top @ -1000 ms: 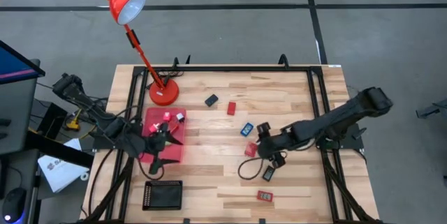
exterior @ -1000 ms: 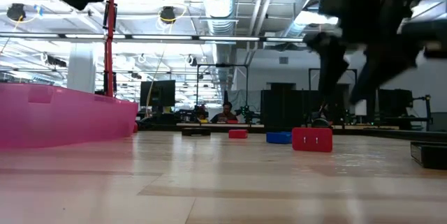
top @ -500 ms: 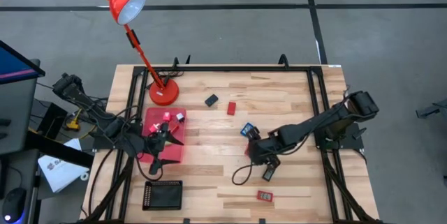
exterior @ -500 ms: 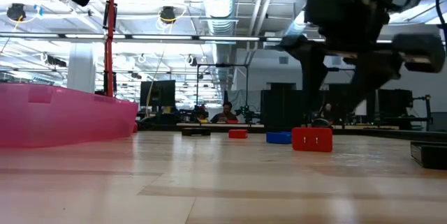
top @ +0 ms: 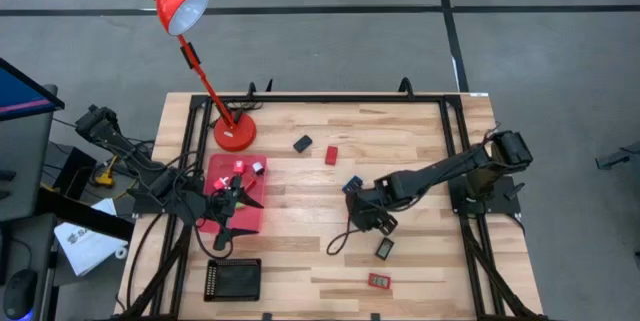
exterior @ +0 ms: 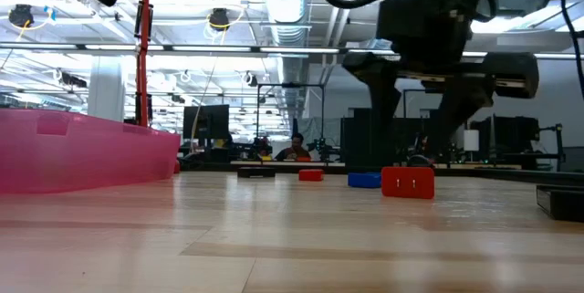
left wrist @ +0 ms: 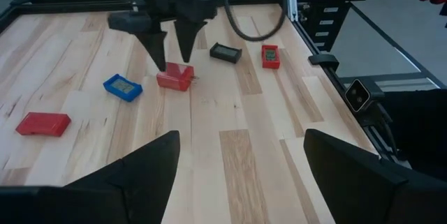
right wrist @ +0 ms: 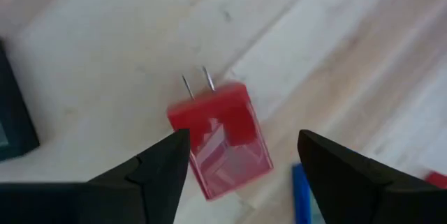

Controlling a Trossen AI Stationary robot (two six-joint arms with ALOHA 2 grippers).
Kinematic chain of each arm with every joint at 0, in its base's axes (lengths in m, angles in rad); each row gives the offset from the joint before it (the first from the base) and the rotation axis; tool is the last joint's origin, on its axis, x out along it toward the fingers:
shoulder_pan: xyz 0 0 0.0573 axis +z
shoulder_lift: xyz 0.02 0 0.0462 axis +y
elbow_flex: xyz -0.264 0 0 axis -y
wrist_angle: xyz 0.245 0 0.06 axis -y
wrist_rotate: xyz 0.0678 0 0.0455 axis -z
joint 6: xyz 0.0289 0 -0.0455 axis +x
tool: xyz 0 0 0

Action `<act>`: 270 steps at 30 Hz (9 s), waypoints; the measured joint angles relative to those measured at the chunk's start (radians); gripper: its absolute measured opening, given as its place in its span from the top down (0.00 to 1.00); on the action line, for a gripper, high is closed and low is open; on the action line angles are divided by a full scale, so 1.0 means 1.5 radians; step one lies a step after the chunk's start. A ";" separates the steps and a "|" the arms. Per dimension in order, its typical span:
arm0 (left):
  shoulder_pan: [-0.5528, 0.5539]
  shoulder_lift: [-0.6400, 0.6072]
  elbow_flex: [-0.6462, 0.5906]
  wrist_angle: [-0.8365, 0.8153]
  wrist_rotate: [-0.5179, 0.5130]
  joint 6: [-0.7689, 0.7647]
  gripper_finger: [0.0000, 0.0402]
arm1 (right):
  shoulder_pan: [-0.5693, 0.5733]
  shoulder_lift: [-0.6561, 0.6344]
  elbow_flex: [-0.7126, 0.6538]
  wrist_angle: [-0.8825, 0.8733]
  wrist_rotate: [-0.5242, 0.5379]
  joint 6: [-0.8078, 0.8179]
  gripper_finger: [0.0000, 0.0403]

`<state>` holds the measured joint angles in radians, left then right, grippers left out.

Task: Pick & Place Office items
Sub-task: Put the red charger adapter into the red bin, then put the top black digital timer into the black bin

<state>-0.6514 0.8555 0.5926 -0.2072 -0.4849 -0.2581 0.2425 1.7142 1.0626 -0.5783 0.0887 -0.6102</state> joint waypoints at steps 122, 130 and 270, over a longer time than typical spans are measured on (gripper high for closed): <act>0.217 0.369 0.000 0.697 -0.212 0.024 0.51 | 0.081 0.083 0.213 0.382 0.607 -0.304 0.51; 0.217 0.368 0.001 0.697 -0.215 0.011 0.70 | 0.082 0.083 0.213 0.379 0.611 -0.309 0.51; 0.679 0.519 0.328 -0.119 0.304 0.064 0.32 | 0.301 -0.128 0.154 -0.478 0.675 0.985 0.29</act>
<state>0.3673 1.6341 1.0850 -0.3860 -0.0282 -0.1614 0.6937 1.5223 1.2938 -1.2950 1.1015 0.8676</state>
